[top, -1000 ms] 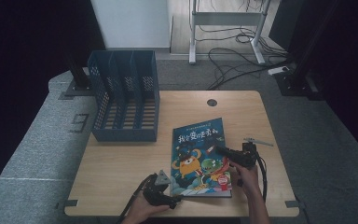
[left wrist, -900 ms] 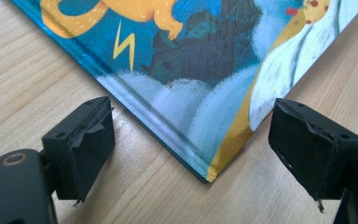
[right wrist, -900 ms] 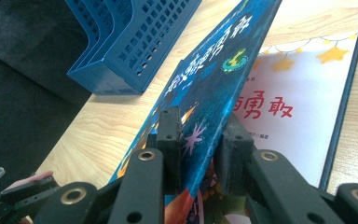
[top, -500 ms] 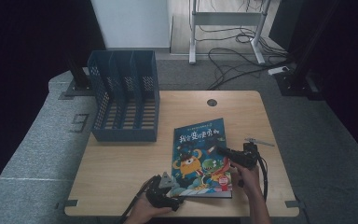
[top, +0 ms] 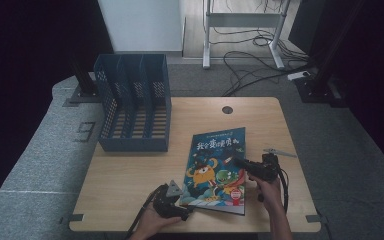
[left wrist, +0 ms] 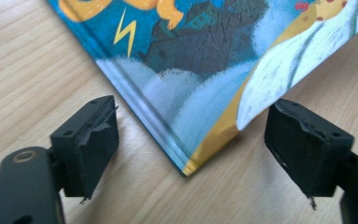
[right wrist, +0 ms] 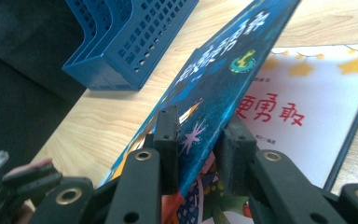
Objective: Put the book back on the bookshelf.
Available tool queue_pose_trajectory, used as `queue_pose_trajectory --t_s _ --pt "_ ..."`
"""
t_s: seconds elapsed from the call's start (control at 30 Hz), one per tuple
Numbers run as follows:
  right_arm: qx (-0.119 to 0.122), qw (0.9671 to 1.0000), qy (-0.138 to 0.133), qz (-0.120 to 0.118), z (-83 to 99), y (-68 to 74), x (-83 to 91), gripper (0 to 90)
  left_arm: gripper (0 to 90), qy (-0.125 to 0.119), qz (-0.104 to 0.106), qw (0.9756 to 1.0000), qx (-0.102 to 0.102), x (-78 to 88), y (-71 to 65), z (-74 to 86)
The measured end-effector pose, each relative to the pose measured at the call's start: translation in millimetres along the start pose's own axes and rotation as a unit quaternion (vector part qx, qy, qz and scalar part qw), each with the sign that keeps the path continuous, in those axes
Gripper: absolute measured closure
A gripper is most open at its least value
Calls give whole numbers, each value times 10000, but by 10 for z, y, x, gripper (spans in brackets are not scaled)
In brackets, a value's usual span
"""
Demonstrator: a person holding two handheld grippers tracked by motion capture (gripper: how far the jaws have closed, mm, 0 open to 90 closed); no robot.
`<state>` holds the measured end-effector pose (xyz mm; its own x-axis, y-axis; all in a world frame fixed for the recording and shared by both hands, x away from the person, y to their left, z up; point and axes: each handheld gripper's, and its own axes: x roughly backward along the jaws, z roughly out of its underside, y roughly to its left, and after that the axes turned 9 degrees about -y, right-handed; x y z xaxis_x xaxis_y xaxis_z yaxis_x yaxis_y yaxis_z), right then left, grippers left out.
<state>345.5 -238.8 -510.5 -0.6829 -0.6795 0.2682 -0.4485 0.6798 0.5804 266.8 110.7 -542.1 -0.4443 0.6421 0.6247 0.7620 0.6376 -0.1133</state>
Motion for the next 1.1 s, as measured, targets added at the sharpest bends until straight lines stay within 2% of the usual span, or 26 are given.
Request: queue_pose_trajectory --t_s 0.03,0.07,0.23,0.33,0.47,0.5,0.67,0.83,1.0,1.1 --pt "139 9999 55 -17 -9 12 9 682 190 -9 29 10000 -14 3 11 2" --pt "172 9998 74 -32 -11 5 7 679 190 -15 29 10000 -16 1 11 2" --pt "172 9997 96 -128 -12 -74 -28 658 207 -26 17 10000 -60 2 23 3" --pt "319 9992 131 -178 -37 -163 -124 611 215 -31 -17 10000 -72 4 38 3" --pt "200 9993 113 -303 -48 -233 -203 627 213 -29 -32 10000 -86 2 33 4" --pt "84 9993 118 -331 -35 -256 -238 646 212 -21 -56 9999 -101 -1 25 4" --pt "-13 9992 109 -391 -24 -251 -245 672 200 -33 -10 10000 -65 -16 -2 -3" --pt "4 9995 50 -320 -26 -201 -233 685 204 -74 -72 9999 -24 -29 -14 -4" --pt "138 9997 37 -213 -57 -115 -204 687 194 -68 -60 10000 -17 -31 -8 -7" --pt "320 9994 -34 -150 -78 -36 -175 688 190 -47 -31 10000 18 -29 8 -16"
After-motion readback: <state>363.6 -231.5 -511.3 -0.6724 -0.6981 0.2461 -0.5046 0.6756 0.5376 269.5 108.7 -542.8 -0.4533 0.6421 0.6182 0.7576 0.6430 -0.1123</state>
